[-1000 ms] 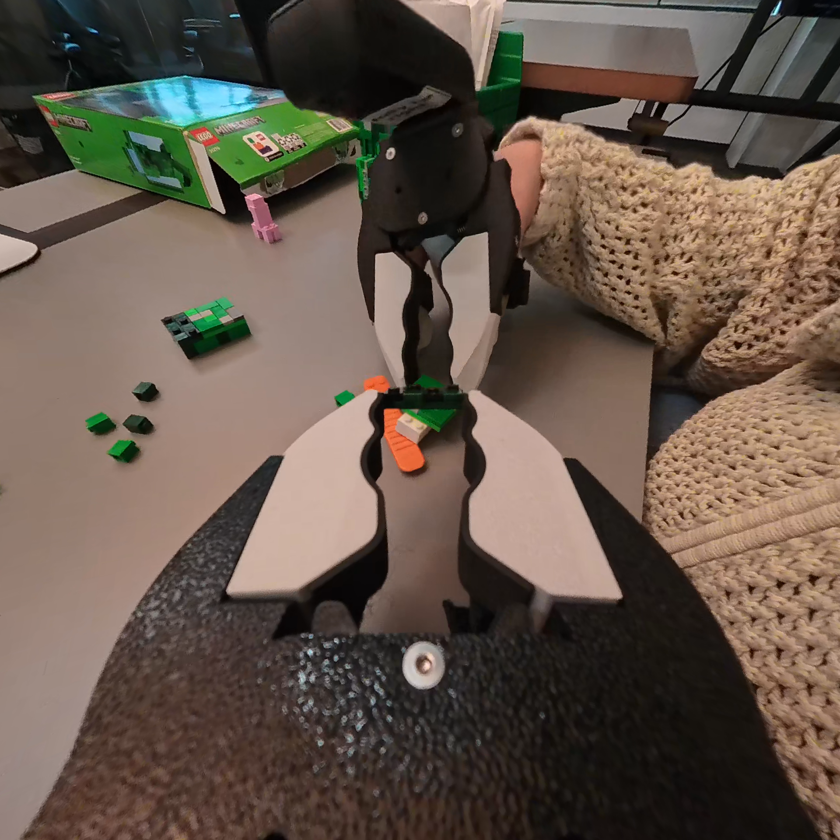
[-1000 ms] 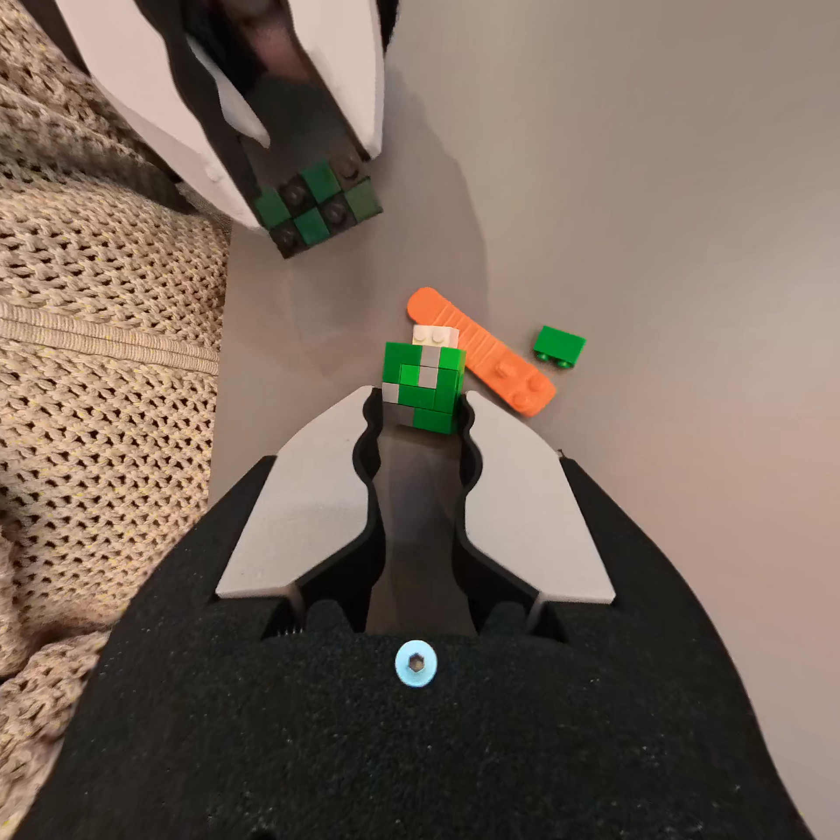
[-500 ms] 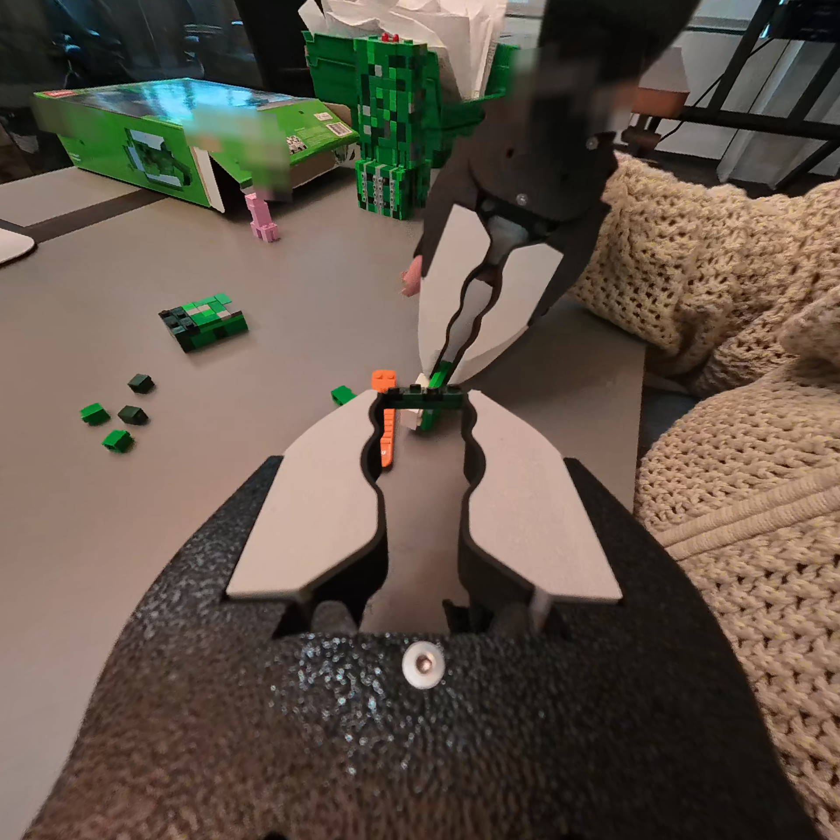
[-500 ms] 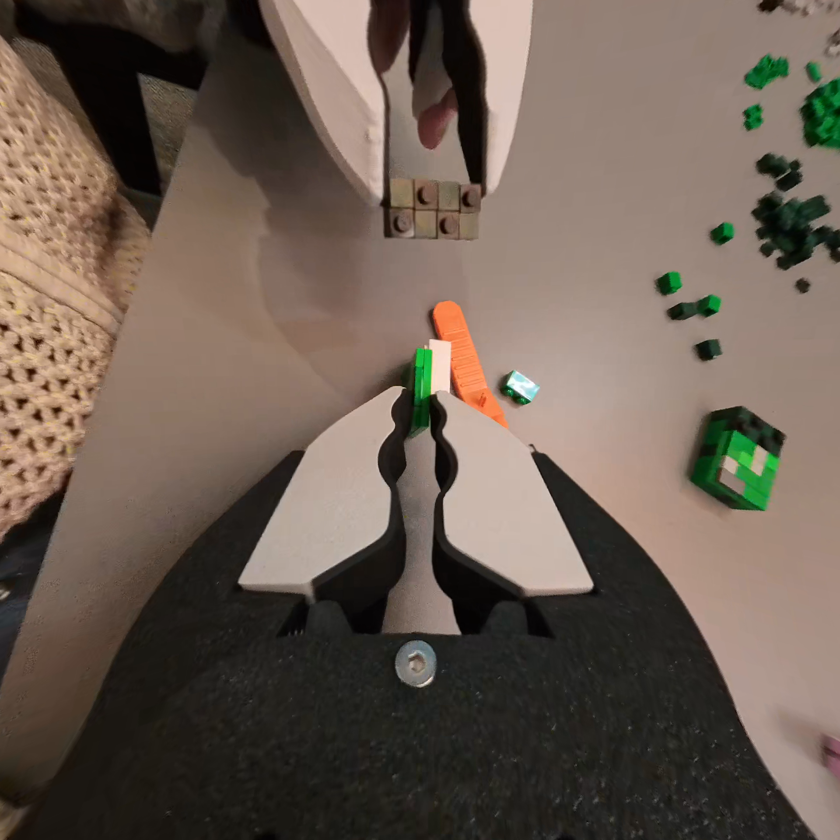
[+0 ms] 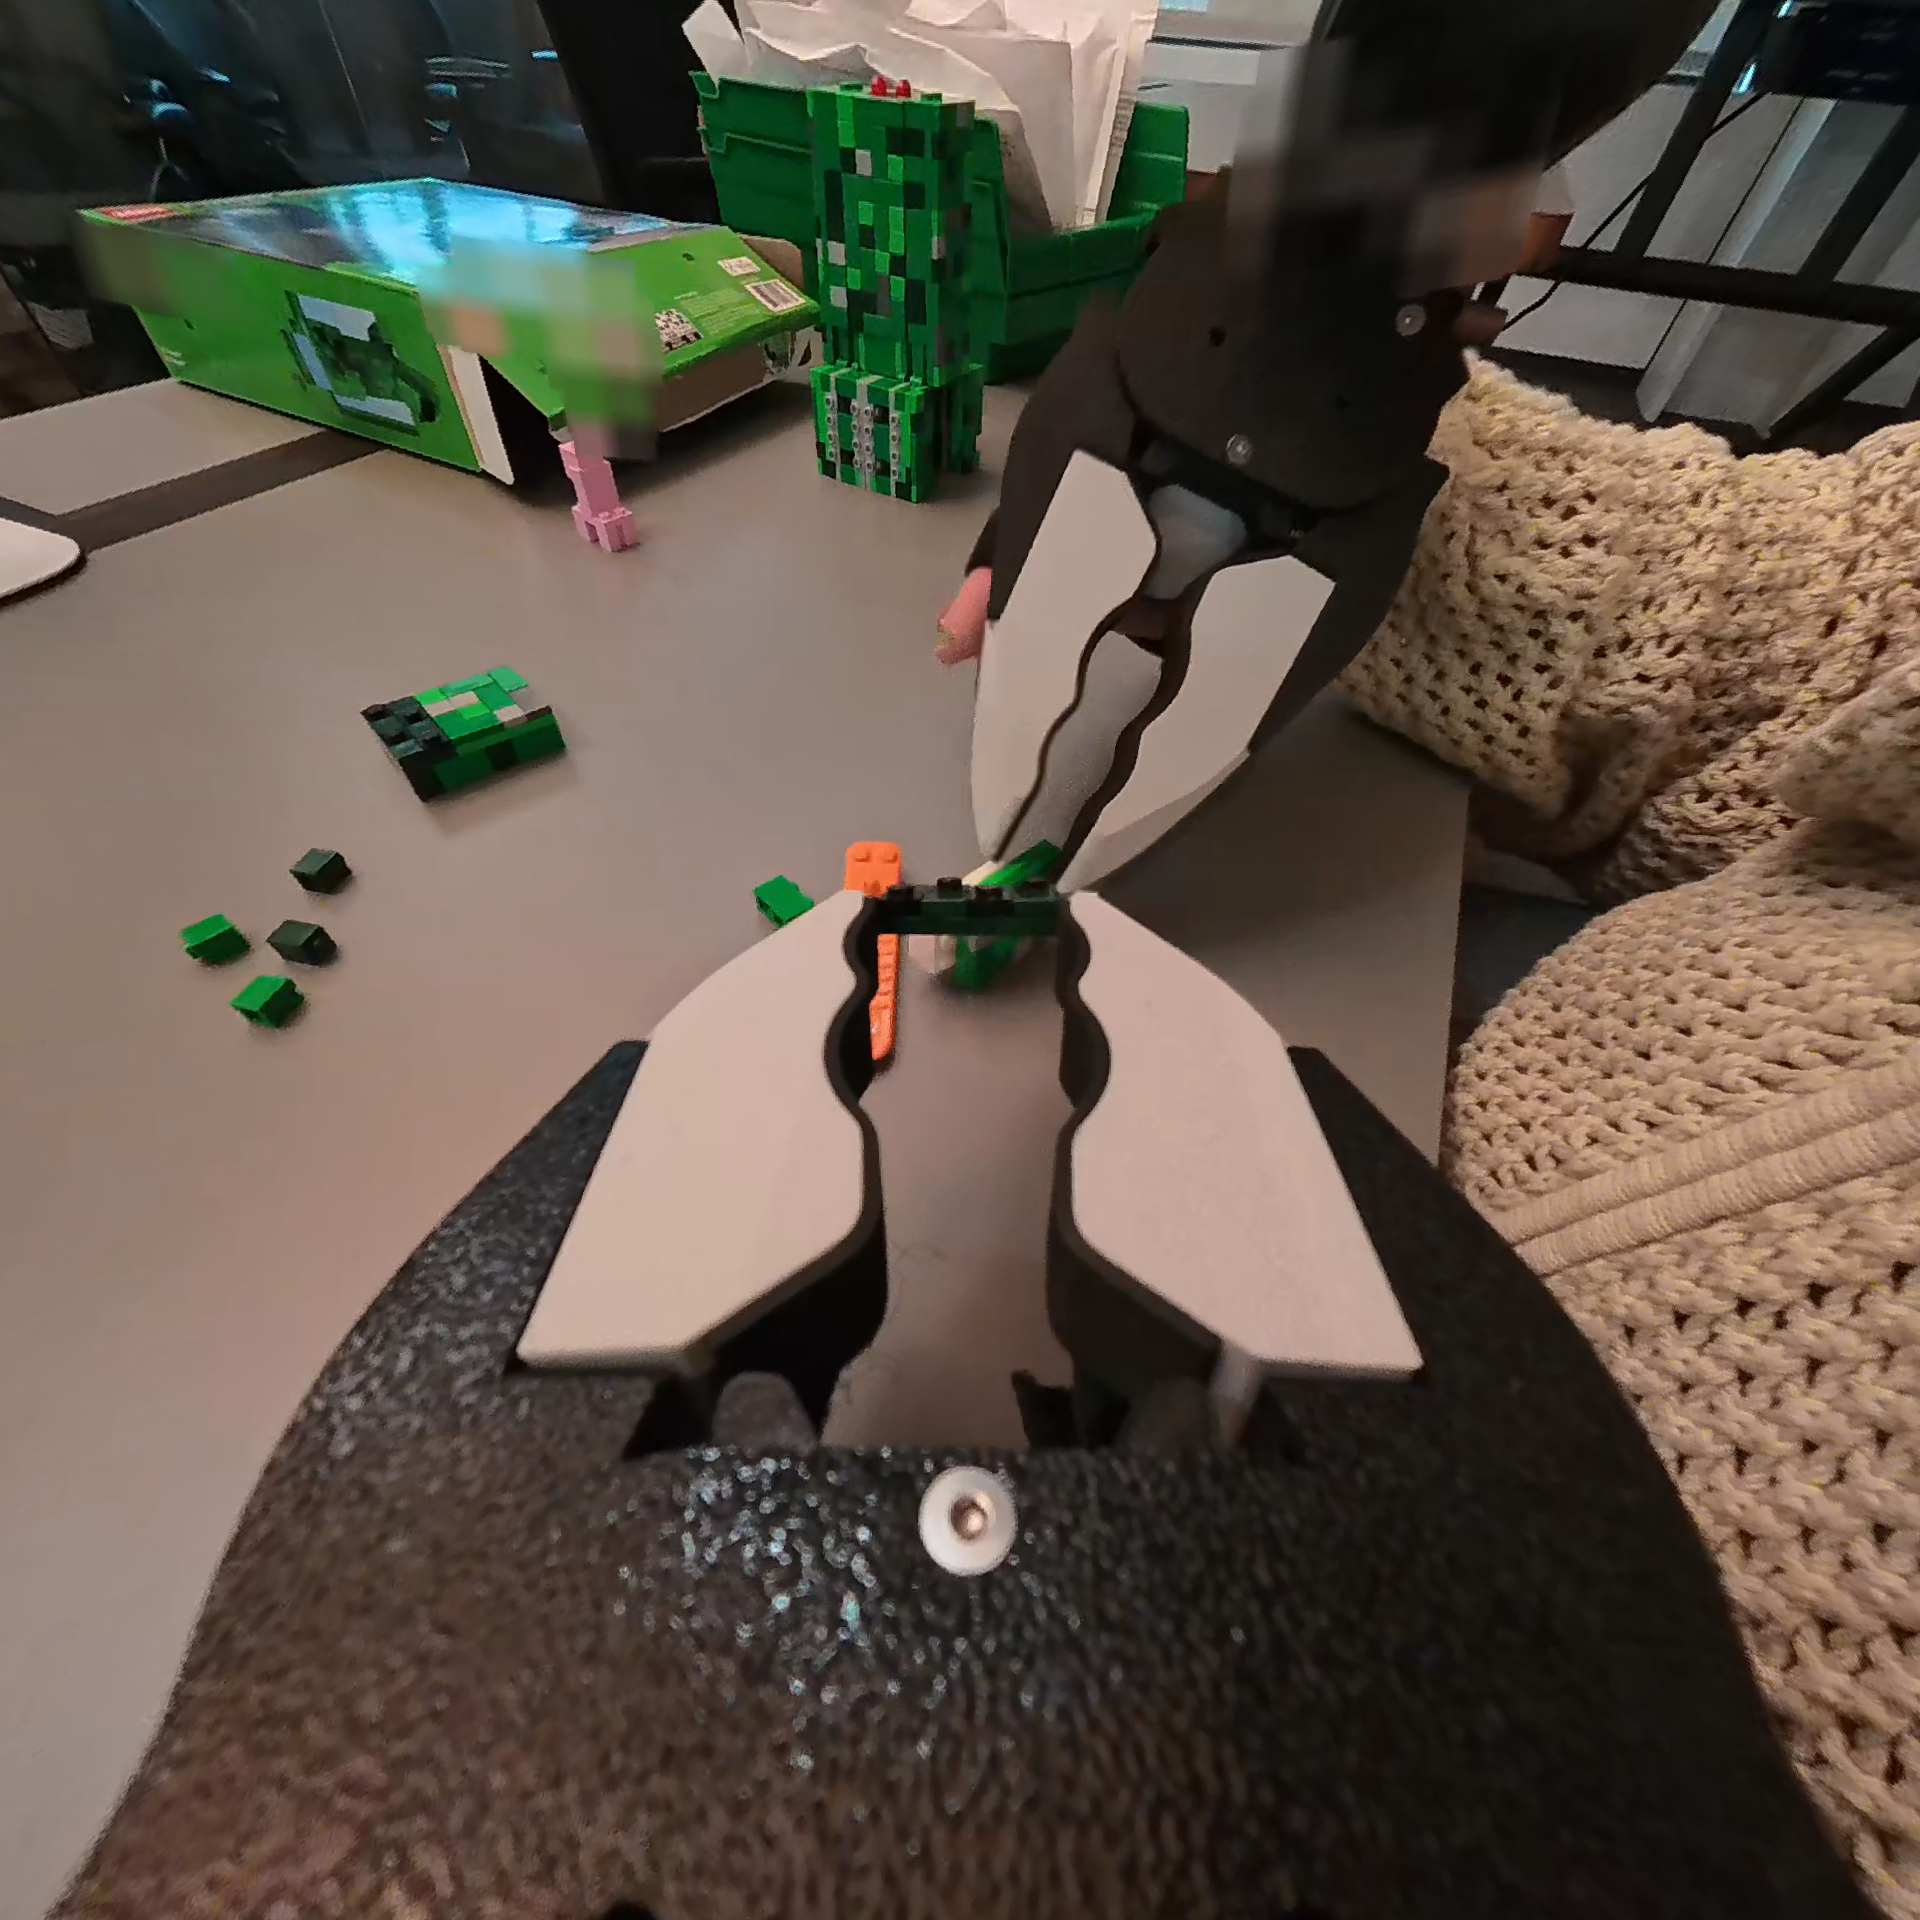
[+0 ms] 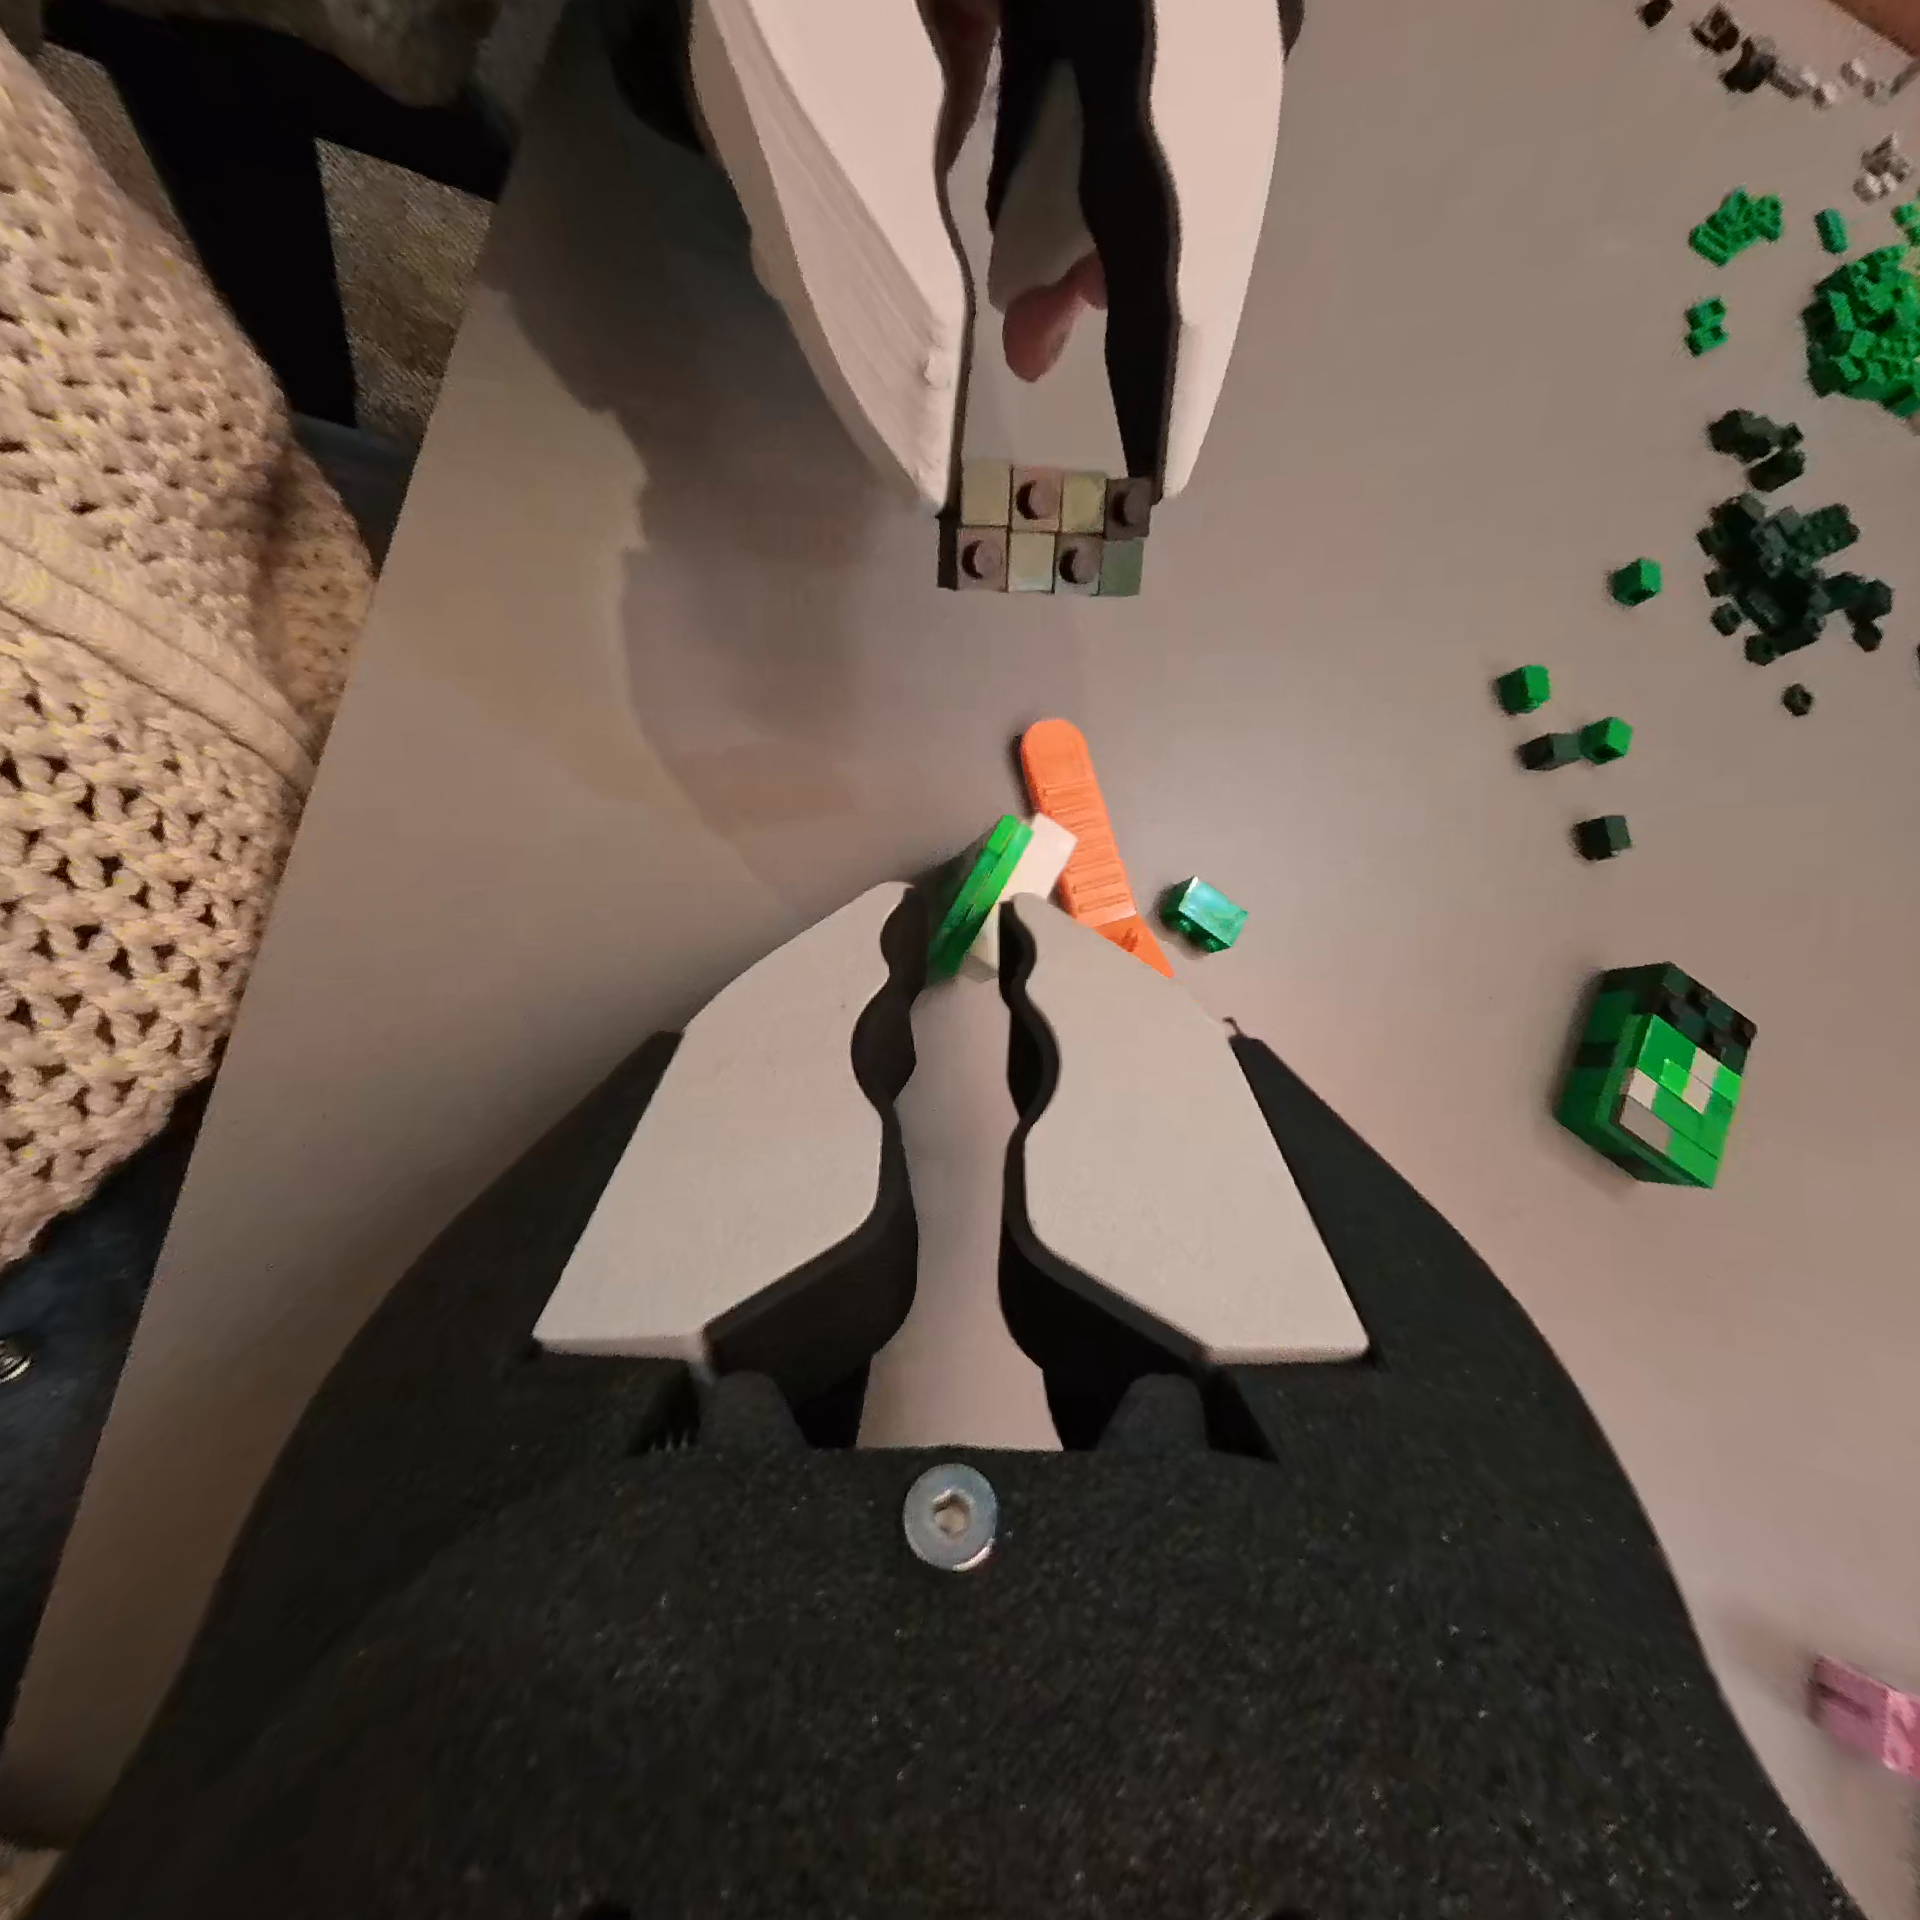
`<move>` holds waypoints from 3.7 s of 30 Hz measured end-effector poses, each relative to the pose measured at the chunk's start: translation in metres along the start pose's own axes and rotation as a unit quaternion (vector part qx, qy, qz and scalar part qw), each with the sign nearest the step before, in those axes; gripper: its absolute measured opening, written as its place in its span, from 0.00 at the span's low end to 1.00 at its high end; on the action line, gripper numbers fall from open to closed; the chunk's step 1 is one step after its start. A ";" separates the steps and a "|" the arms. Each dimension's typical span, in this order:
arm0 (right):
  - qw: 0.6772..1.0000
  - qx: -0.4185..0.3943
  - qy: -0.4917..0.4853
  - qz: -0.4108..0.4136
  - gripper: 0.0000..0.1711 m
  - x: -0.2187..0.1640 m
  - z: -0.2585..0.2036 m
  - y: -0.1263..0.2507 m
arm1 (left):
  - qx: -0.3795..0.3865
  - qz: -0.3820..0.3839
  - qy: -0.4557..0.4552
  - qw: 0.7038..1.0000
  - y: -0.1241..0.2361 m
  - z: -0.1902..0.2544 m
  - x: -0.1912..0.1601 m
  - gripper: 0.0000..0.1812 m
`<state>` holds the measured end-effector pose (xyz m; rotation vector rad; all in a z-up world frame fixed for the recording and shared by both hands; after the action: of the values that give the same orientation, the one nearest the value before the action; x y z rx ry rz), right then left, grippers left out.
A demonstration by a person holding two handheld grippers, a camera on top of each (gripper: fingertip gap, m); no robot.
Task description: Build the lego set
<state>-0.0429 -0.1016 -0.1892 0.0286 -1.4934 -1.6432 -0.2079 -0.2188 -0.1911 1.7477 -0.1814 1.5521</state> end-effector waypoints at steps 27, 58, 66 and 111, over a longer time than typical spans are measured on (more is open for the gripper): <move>0.970 0.104 -0.220 -0.024 0.23 -0.020 0.025 -0.010 | -0.020 -0.010 0.001 1.000 -0.003 0.004 -0.002 0.18; 0.998 -0.010 -0.060 -0.002 0.05 -0.003 0.002 -0.007 | -0.072 -0.099 0.067 0.990 -0.027 0.012 0.001 0.18; 0.988 -0.111 0.108 -0.006 0.05 0.004 -0.025 -0.009 | -0.057 -0.118 0.045 0.990 -0.012 0.014 0.003 0.18; 0.982 -0.168 -0.013 0.087 0.10 0.008 -0.004 0.006 | -0.057 0.005 0.144 0.988 -0.003 -0.011 0.000 0.18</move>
<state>-0.0420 -0.1092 -0.1811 -0.3023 -1.1831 -1.7352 -0.2150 -0.2099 -0.1925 1.4180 -0.1316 1.7459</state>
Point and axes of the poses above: each gripper's, where its closed fingertips meet, y back along the fingers, x out of its top, z = x × y across the jaws, the point moved 10 cm from there along y, back along the fingers, and after that the axes turned 10 degrees about -z, right-handed, at the moved point
